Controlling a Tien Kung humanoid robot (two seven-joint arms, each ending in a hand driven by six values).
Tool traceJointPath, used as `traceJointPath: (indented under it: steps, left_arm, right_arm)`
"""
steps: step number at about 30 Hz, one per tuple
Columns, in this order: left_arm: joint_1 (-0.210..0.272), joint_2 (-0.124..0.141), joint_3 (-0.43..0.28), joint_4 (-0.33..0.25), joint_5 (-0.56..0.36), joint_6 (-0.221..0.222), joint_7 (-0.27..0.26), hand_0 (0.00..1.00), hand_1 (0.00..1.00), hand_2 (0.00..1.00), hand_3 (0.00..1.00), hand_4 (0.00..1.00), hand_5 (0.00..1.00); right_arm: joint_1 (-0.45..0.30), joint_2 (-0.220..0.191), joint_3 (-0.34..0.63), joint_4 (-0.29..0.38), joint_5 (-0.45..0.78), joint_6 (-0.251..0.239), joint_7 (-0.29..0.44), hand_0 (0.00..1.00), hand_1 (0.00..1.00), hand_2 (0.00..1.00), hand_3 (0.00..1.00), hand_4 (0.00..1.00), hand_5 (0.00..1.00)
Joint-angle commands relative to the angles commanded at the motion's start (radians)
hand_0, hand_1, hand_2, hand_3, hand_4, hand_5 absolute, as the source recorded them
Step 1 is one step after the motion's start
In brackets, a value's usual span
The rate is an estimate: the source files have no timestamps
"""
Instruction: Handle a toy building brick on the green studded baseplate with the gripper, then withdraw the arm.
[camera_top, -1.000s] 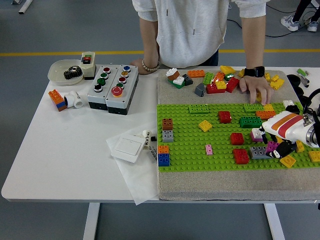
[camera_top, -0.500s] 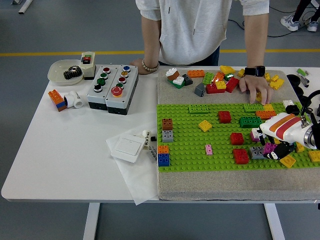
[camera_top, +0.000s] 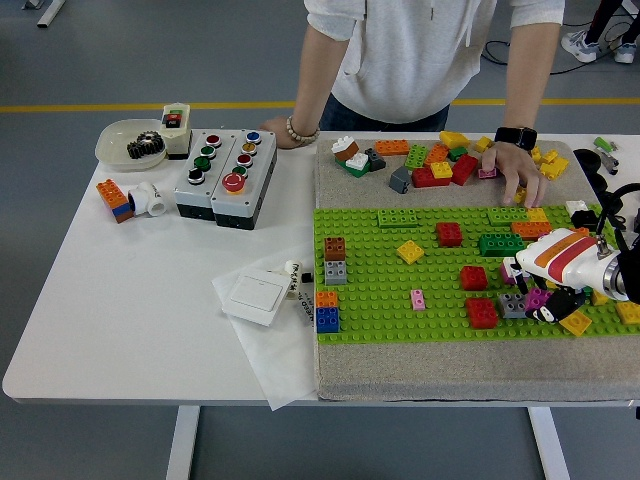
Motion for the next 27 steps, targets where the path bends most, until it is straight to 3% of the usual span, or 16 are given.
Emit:
traceJointPath:
  steps: [14,15,27]
  left_arm:
    - [0.003,-0.001,-0.001,-0.001,0.001,0.0,0.001,0.745,0.755,0.787,0.601,0.624,0.647]
    - [0.003,-0.001,-0.001,-0.001,0.002,-0.001,0.002,0.745,0.753,0.786,0.601,0.623,0.647]
    - [0.006,-0.001,-0.004,-0.001,0.007,-0.001,0.004,0.745,0.753,0.786,0.601,0.624,0.646]
  right_arm:
    - [0.001,0.006,-0.006,-0.003,-0.023,-0.014,0.014,0.276,0.318,0.423,0.48,0.769,0.002]
    - [0.001,0.006,-0.006,-0.003,-0.026,-0.017,0.016,0.27,0.354,0.441,0.476,0.715,0.002]
    - [0.003,0.009,-0.004,-0.001,-0.045,-0.024,0.027,0.26,0.37,0.452,0.477,0.649,0.002]
